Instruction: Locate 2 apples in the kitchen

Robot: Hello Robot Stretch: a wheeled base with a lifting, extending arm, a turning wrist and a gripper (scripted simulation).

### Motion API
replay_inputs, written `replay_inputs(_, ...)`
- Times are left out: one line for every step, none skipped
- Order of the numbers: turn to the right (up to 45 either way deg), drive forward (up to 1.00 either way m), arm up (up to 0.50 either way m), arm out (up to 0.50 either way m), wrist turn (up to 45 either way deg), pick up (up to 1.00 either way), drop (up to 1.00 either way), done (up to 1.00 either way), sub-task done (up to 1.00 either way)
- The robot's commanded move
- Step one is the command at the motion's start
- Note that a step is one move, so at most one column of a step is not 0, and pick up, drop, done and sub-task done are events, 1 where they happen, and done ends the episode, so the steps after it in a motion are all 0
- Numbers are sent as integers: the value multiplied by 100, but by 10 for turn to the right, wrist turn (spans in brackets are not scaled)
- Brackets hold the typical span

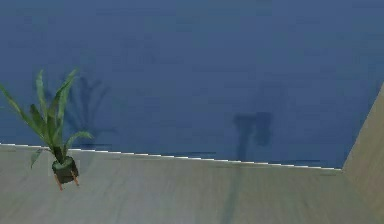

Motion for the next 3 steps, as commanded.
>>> replay_inputs(450,0,0,0,0,0,0,0,0)
replay_inputs(300,0,0,0,0,0,0,0,0)
replay_inputs(30,0,0,0,0,0,0,0,0)
